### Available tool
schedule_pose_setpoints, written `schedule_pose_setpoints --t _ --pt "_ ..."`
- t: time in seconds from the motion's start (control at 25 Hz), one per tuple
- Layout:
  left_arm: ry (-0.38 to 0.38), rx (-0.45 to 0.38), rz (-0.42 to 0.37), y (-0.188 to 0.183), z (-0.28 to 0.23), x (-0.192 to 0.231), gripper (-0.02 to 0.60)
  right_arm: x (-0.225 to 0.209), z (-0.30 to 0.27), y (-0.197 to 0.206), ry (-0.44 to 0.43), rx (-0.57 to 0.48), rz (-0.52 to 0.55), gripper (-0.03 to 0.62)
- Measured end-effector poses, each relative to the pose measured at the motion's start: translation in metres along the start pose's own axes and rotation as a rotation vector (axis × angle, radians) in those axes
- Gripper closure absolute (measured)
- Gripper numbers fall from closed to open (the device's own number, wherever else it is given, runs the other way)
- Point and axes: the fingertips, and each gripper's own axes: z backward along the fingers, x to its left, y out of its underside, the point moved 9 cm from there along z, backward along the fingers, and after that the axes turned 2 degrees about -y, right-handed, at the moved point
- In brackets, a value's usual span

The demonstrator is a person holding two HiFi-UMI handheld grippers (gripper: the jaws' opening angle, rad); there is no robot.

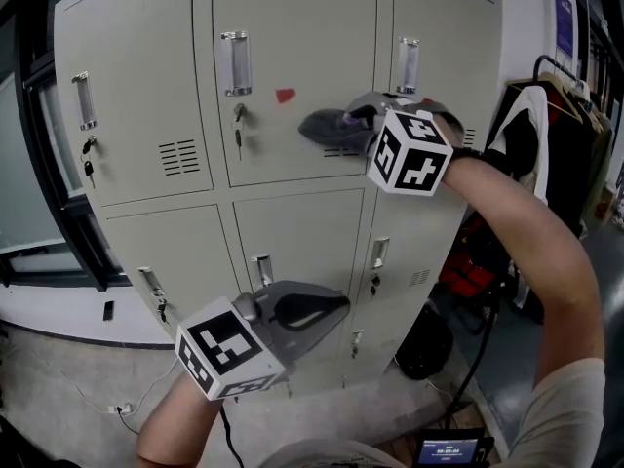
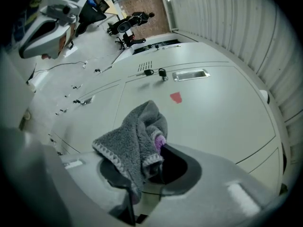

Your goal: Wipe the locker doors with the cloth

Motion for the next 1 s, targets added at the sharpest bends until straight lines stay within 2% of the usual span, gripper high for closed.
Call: schedule_pose_setpoints --t 0.2,0.32,0.68,0.88,1.0 --pt "-0.005 0.0 0.005 0.004 0.007 -0.003 0.578 0.022 -0.006 0.003 -0.066 0.026 0.008 0.49" --pt "-0.012 0.002 0.013 0.006 0.012 -0.004 0.578 0.011 0.003 -0.003 -0.068 0.016 0.017 0.49" --pt "-0.032 0.005 0.012 0.007 0.019 -0.003 0.578 -0.116 0.063 -0.041 0.166 -0.074 -0.01 0.49" --pt "-0.04 0.003 0.004 0.006 0.02 0.0 0.578 -0.188 0.087 -0.059 0.304 -0.098 -0.046 0.49" --pt "-0.042 0.006 0.006 0.008 0.019 -0.002 0.578 -0.215 0.089 -0.063 0.36 -0.085 -0.071 0.49"
